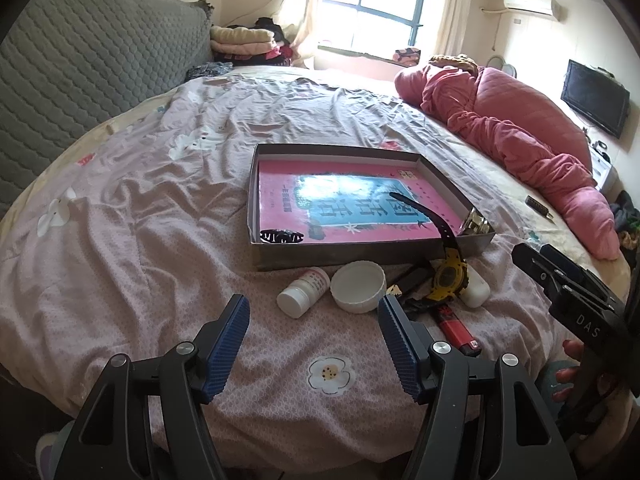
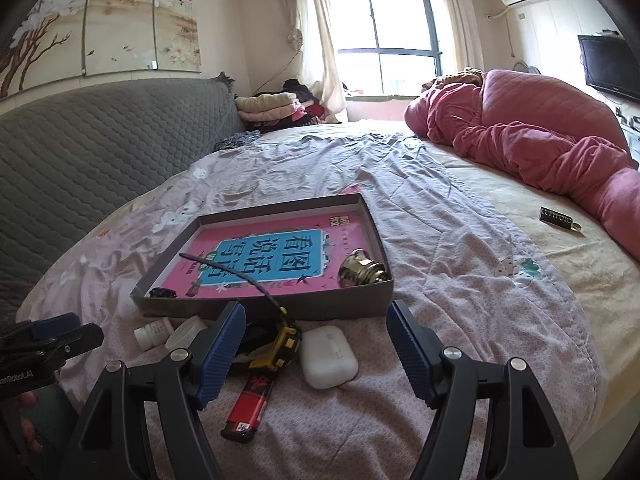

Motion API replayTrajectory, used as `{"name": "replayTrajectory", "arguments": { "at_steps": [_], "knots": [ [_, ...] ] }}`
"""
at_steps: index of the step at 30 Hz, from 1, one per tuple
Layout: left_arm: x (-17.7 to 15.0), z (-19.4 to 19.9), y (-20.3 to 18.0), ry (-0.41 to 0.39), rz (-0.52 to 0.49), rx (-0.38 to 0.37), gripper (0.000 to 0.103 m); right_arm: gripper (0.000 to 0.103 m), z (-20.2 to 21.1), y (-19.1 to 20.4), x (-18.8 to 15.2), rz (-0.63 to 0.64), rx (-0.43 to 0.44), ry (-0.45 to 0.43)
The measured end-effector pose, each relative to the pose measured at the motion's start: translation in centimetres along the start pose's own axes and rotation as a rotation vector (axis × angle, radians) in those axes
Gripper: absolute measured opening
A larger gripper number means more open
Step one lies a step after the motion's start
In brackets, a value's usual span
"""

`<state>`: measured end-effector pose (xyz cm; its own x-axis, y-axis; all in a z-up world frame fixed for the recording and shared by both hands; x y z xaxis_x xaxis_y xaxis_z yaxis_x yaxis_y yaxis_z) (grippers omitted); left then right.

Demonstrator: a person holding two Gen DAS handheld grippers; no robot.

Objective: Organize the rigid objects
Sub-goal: 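Pull both tools back from the box toward the remaining items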

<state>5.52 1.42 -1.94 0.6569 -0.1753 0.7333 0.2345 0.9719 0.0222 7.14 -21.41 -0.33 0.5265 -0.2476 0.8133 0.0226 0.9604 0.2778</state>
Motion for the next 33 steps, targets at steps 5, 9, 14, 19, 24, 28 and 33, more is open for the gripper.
{"name": "replayTrajectory", "arguments": {
  "at_steps": [5, 9, 14, 19, 24, 28, 33],
  "knots": [
    [-0.2, 0.1, -0.1, 0.006, 0.002, -0.004, 0.068, 0.072, 0.5, 0.1, -0.1, -0.001, -0.006, -0.008],
    [-0.5, 0.0, -0.1, 0.011, -0.001, -0.005, 0.068, 0.072, 0.6, -0.2, -0.3, -0.01, -0.014, 0.002],
    [-0.6, -0.1, 0.0, 0.017, 0.001, -0.003, 0.068, 0.072, 0.1, -0.2, -0.9, -0.022, -0.01, 0.044],
    [-0.9, -0.4, 0.2, 0.027, 0.002, -0.003, 0.068, 0.072, -0.3, 0.1, -2.1, -0.021, -0.002, 0.099],
    [-0.9, -0.4, 0.2, 0.029, 0.004, -0.004, 0.068, 0.072, -0.6, 0.6, -3.0, -0.01, -0.004, 0.132],
    [-1.0, -0.5, 0.2, 0.031, 0.007, -0.006, 0.068, 0.072, -0.7, 1.1, -3.7, -0.008, 0.016, 0.163],
    [-1.1, -0.5, 0.2, 0.033, 0.006, -0.006, 0.068, 0.072, -1.3, 1.8, -4.9, 0.01, 0.027, 0.22]
  ]
}}
Point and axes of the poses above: each gripper's, at about its wrist camera, not at the fingertips, and z roughly against the way its jaws point, y to its left, x to its top, the point moved 9 cm from there along -z, roughly the way its jaws point, and after that the axes turned 13 degrees about -z, right-handed, at the moved point
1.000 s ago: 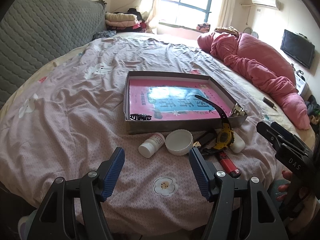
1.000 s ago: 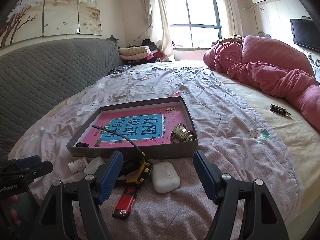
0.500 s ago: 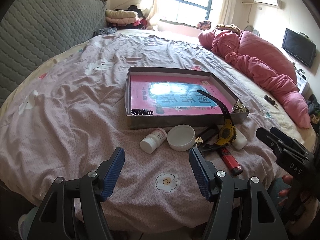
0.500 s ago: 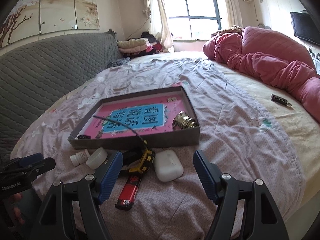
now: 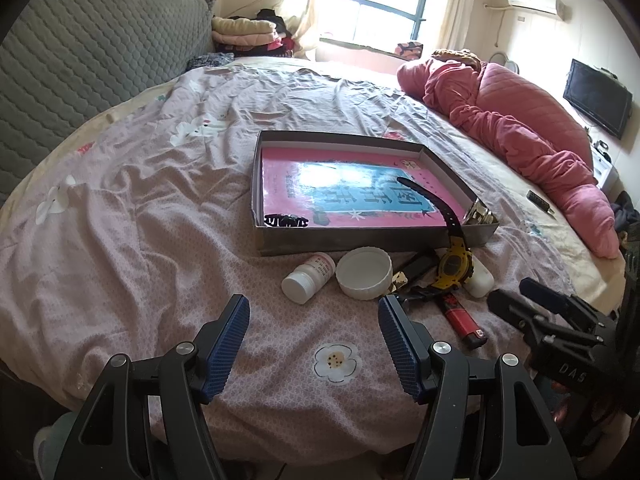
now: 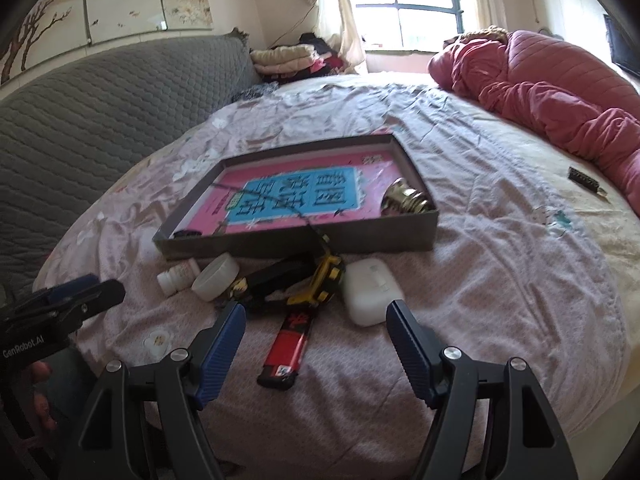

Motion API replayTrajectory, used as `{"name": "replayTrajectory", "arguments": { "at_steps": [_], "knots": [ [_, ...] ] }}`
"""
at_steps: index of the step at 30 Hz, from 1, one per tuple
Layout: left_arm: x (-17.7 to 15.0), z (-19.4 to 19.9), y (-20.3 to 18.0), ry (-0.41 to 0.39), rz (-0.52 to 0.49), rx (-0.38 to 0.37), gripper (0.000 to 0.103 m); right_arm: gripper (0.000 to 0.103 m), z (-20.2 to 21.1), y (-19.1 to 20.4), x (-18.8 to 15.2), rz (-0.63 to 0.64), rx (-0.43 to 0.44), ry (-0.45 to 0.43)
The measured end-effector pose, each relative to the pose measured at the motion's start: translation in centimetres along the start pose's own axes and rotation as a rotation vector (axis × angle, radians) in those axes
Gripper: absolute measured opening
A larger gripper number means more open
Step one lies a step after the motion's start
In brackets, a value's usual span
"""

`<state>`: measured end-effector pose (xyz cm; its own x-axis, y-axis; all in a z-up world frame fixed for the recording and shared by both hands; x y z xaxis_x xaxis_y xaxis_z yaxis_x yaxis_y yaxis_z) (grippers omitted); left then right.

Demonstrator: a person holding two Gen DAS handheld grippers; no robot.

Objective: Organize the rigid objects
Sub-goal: 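Pull both tools back from the box toward the remaining items, then grasp the red lighter with the right tool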

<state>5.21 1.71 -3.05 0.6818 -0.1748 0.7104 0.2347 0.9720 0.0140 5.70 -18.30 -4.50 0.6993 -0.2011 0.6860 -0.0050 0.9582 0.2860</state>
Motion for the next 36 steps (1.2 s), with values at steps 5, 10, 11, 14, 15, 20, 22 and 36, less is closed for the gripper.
{"name": "replayTrajectory", "arguments": {
  "at_steps": [5, 10, 11, 14, 15, 20, 22, 36],
  "knots": [
    [-0.2, -0.1, 0.2, 0.003, 0.006, -0.003, 0.068, 0.072, -1.1, 0.1, -0.9, 0.014, -0.021, 0.048],
    [-0.4, -0.6, 0.6, 0.01, 0.012, -0.001, 0.068, 0.072, -1.8, 0.0, -1.4, 0.002, -0.022, 0.078],
    [-0.4, -0.7, 0.7, 0.013, 0.013, 0.0, 0.068, 0.072, -1.9, 0.0, -1.5, 0.0, -0.022, 0.082],
    [-0.5, -1.0, 1.0, 0.015, 0.02, 0.0, 0.068, 0.072, -2.5, 0.0, -1.7, -0.008, -0.025, 0.102],
    [-0.5, -1.2, 1.1, 0.016, 0.019, 0.002, 0.068, 0.072, -2.7, 0.0, -1.8, -0.009, -0.025, 0.107],
    [-0.5, -2.0, 1.5, 0.023, 0.01, 0.011, 0.068, 0.072, -3.6, 0.3, -2.1, -0.001, -0.023, 0.127],
    [-0.5, -2.6, 1.6, 0.028, 0.0, 0.021, 0.068, 0.07, -3.9, 0.5, -2.3, 0.003, -0.022, 0.134],
    [-0.3, -5.0, 2.0, 0.044, -0.019, 0.019, 0.068, 0.054, -5.3, 0.8, -2.7, 0.023, -0.022, 0.153]
  ]
}}
Point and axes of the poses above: each gripper's, at about its wrist camera, not at the fingertips, and z roughly against the way its jaws point, y to its left, x to its top, the point moved 9 cm from there along -z, roughly the way its jaws point, and after that the axes turned 13 degrees about -z, right-handed, at the moved point
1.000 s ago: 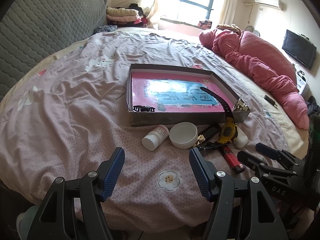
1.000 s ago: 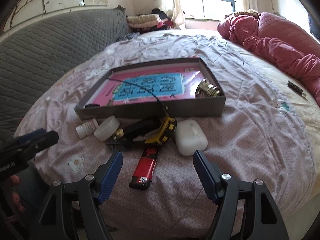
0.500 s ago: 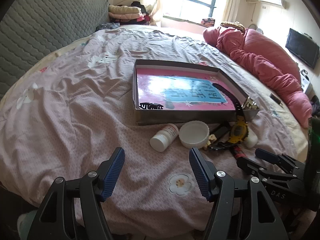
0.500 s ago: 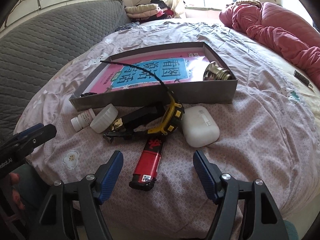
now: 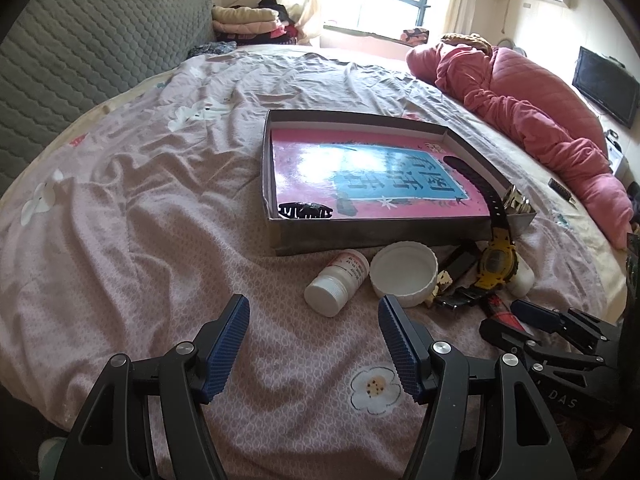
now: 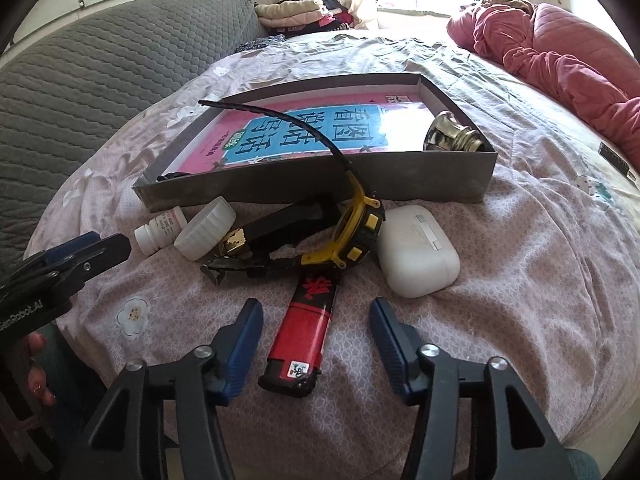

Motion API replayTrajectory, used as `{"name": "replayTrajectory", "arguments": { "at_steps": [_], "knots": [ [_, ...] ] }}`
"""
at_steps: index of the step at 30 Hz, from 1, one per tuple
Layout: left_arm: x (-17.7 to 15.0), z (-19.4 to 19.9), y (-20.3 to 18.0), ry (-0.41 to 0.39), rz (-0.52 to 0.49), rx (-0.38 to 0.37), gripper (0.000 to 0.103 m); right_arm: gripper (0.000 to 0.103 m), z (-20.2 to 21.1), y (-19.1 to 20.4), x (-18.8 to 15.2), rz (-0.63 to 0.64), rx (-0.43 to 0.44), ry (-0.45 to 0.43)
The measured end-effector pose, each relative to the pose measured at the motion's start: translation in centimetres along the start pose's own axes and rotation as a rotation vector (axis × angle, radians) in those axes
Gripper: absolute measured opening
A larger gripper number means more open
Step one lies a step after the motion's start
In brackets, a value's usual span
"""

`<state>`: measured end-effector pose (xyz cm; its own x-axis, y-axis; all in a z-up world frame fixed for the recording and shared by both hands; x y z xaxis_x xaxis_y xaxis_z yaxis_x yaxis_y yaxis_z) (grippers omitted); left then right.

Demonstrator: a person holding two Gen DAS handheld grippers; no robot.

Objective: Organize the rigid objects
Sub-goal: 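Grasp the red lighter with the right tool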

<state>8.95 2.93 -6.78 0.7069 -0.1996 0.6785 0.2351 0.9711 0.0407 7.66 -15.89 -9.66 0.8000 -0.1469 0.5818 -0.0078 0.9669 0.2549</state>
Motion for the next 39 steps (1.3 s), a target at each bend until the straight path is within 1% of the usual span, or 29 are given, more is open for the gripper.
{"name": "replayTrajectory", "arguments": {
  "at_steps": [4, 5, 6, 8, 10, 14, 15, 19, 28, 33, 35, 36, 39],
  "knots": [
    [0.2, -0.6, 0.1, 0.003, -0.011, 0.007, 0.068, 0.049, -0.5, 0.0, -0.1, 0.0, 0.003, 0.009],
    [0.2, -0.8, 0.2, 0.009, -0.012, 0.006, 0.068, 0.047, -0.6, -0.2, -0.1, -0.004, 0.002, 0.014],
    [0.1, -1.2, 0.3, 0.02, -0.006, 0.0, 0.068, 0.044, -0.6, -0.3, -0.1, -0.008, 0.004, 0.016],
    [0.0, -1.6, 0.5, 0.029, 0.009, -0.012, 0.068, 0.043, -0.7, -0.4, 0.0, -0.021, 0.016, 0.021],
    [0.1, -2.0, 0.6, 0.033, 0.008, -0.015, 0.068, 0.039, -0.6, -0.7, 0.1, -0.034, 0.019, 0.021],
    [0.2, -2.8, 0.5, 0.042, -0.006, -0.028, 0.068, 0.027, -0.5, -1.3, 0.3, -0.063, 0.026, 0.019],
    [0.2, -3.1, 0.5, 0.052, -0.012, -0.032, 0.068, 0.026, -0.5, -1.4, 0.3, -0.076, 0.036, 0.022],
    [0.1, -3.9, 0.3, 0.067, -0.024, -0.035, 0.068, 0.024, -0.6, -1.6, 0.4, -0.084, 0.04, 0.022],
    [0.7, -5.1, 0.1, 0.057, -0.037, -0.053, 0.068, 0.024, -0.8, -1.6, 0.3, -0.082, 0.04, 0.026],
    [0.8, -5.6, 0.0, 0.061, -0.041, -0.069, 0.065, 0.024, -1.1, -1.7, 0.3, -0.093, 0.051, 0.032],
    [0.8, -5.7, 0.0, 0.06, -0.04, -0.078, 0.063, 0.024, -1.2, -1.8, 0.4, -0.097, 0.055, 0.033],
    [0.8, -5.8, -0.1, 0.058, -0.04, -0.084, 0.06, 0.024, -1.2, -1.8, 0.4, -0.098, 0.056, 0.033],
    [0.9, -5.5, -0.6, 0.049, -0.052, -0.106, 0.044, 0.024, -1.2, -1.8, 0.4, -0.096, 0.057, 0.032]
  ]
}}
Point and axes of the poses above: each gripper's, at about its wrist camera, not at the fingertips, and z roughly against the way its jaws point, y to its left, x to its top, the point moved 9 cm from there along -z, roughly the way its jaws point, and after that the axes turned 13 degrees about -z, right-handed, at the moved point
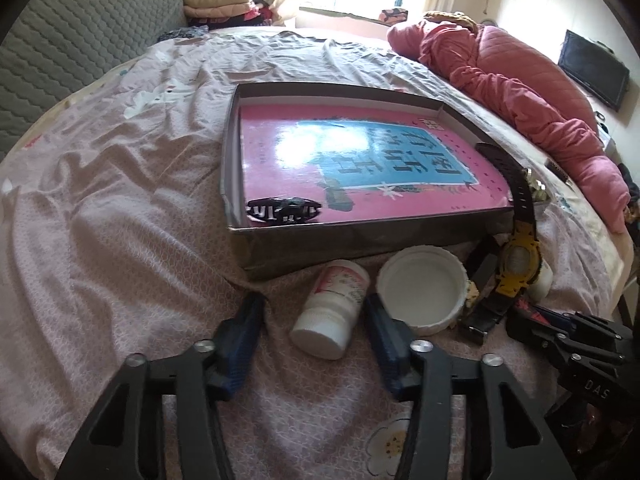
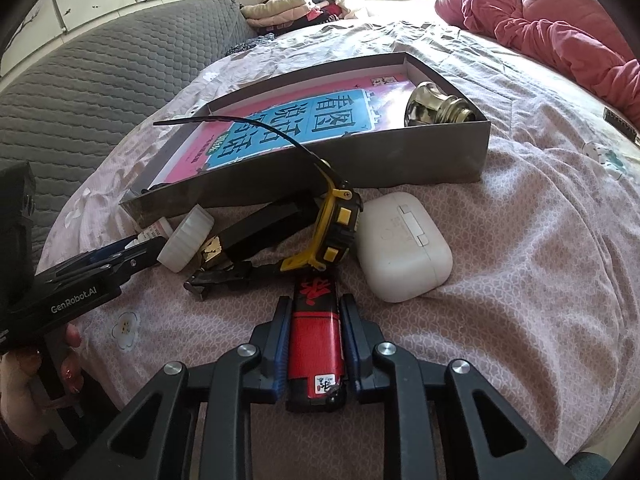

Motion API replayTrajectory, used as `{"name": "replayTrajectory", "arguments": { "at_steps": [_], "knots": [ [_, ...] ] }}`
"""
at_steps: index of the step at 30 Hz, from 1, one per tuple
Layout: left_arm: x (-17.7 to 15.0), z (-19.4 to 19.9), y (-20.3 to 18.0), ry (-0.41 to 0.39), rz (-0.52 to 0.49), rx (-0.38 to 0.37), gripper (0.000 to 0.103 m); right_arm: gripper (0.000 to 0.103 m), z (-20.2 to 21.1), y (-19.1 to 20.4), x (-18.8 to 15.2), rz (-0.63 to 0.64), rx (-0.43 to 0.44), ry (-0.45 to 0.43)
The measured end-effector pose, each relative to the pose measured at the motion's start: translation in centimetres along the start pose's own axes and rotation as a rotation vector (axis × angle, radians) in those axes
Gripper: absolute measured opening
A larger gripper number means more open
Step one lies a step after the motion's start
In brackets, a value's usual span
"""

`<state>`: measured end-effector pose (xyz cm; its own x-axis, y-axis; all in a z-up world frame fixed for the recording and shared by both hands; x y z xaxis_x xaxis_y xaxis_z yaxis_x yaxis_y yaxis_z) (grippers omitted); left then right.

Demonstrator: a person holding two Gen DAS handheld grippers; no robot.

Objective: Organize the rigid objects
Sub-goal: 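Grasp the red lighter with the right tool, then grasp the white pill bottle with the left tool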

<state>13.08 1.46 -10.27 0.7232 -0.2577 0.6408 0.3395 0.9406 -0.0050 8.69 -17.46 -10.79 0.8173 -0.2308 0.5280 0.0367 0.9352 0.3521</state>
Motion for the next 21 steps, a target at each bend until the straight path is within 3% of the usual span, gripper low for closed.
{"name": "replayTrajectory", "arguments": {
  "at_steps": [1, 3, 10, 21],
  "knots": [
    [0.0, 0.0, -0.2, -0.001, -0.001, -0.01, 0.034, 0.024, 0.0, 0.0, 0.0, 0.0, 0.001, 0.0],
    [-0.1, 0.0, -0.5, 0.006, 0.017, -0.049, 0.028, 0.024, 0.0, 0.0, 0.1, -0.001, 0.004, -0.001],
    [-0.1, 0.5, -0.1, -0.013, 0.075, -0.087, 0.027, 0.024, 0.0, 0.0, 0.1, -0.004, 0.014, -0.002],
    [-0.4, 2.7, -0.8, -0.039, 0.088, -0.079, 0.027, 0.023, 1.2, 0.0, 0.0, -0.028, 0.058, -0.006]
  ]
}}
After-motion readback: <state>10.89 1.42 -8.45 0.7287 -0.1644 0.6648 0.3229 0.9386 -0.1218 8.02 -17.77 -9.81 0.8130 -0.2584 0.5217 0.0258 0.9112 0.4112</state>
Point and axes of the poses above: each gripper's, at about its wrist camera, not at the fingertips, and z roughly against the way its jaws point, y to its left, x to its top, the point moved 9 cm from there along -z, roughly the way its jaws point, and after that the axes turned 13 degrees about -z, right-handed, at the moved point
